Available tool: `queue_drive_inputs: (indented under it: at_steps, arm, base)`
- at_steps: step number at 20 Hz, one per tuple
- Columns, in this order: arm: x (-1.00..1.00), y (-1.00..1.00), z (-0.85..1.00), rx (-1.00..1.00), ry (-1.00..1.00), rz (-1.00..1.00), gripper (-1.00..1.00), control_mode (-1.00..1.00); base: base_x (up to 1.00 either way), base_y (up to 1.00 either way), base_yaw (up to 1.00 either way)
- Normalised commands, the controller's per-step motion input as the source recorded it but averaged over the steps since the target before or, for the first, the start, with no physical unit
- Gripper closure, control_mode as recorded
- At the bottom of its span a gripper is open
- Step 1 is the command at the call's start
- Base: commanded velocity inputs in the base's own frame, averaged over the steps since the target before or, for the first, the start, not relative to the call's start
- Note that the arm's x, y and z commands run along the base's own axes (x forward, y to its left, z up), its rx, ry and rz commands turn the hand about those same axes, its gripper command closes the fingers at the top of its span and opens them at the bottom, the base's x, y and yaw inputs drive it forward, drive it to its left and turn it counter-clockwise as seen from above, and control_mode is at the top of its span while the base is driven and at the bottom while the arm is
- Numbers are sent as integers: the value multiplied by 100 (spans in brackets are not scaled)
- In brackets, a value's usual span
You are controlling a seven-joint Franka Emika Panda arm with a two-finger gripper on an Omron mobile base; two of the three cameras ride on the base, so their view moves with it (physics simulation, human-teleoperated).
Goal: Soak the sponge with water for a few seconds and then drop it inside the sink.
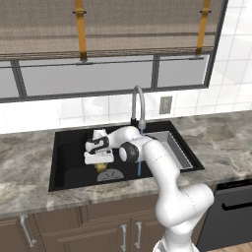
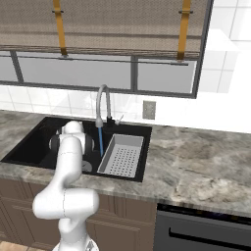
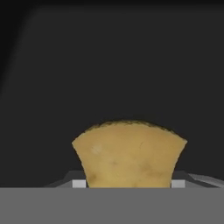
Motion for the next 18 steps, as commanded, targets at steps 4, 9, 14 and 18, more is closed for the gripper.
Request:
queue_drive_inputs:
  at_steps: [4, 9, 14, 18]
  arm:
    - [0, 0, 0, 0, 1, 0, 100, -100]
    - [0, 0, 0, 0, 0, 0, -100, -100]
    - [0, 0, 0, 0, 0, 0, -100, -100]
    - [0, 0, 7, 0, 0, 0, -100, -100]
  base:
    - [0, 0, 0]
    - [0, 0, 0]
    - [0, 0, 0]
    - [0, 0, 0]
